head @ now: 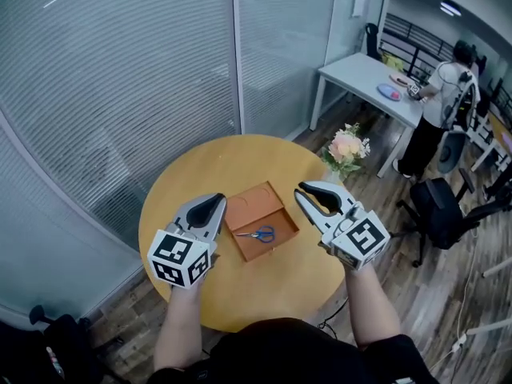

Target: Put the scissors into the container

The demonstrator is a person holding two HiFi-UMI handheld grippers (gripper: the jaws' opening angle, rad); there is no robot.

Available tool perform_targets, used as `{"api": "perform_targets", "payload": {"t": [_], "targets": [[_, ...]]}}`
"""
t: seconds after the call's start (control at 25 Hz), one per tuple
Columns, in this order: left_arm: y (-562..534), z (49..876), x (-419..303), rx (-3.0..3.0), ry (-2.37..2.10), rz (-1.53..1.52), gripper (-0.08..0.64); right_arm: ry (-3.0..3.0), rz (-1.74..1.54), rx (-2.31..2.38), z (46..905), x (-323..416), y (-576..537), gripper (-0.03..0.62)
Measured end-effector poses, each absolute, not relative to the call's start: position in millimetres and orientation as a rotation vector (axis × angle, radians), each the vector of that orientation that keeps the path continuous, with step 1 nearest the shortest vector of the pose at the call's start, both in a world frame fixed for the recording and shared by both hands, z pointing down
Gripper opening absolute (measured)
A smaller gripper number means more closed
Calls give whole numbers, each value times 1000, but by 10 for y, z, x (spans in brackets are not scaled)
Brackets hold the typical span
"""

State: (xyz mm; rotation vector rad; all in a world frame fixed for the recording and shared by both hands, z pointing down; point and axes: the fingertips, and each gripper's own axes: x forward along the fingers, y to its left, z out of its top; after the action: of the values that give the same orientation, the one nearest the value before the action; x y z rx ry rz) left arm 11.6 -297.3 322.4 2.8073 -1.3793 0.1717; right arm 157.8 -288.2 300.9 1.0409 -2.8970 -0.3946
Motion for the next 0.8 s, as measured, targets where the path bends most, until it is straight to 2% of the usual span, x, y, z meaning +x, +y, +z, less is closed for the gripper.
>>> {"api": "perform_targets", "payload": {"t": [0.24,0.8], "targets": [[-2955,3289,225,2798,-1393,182,25,-3143,-258,1181,2773,1858,-2737,45],[-2995,3429,153,2758,-1388,174,25,-2987,-299,1294,3063,1892,-2764,35]]}}
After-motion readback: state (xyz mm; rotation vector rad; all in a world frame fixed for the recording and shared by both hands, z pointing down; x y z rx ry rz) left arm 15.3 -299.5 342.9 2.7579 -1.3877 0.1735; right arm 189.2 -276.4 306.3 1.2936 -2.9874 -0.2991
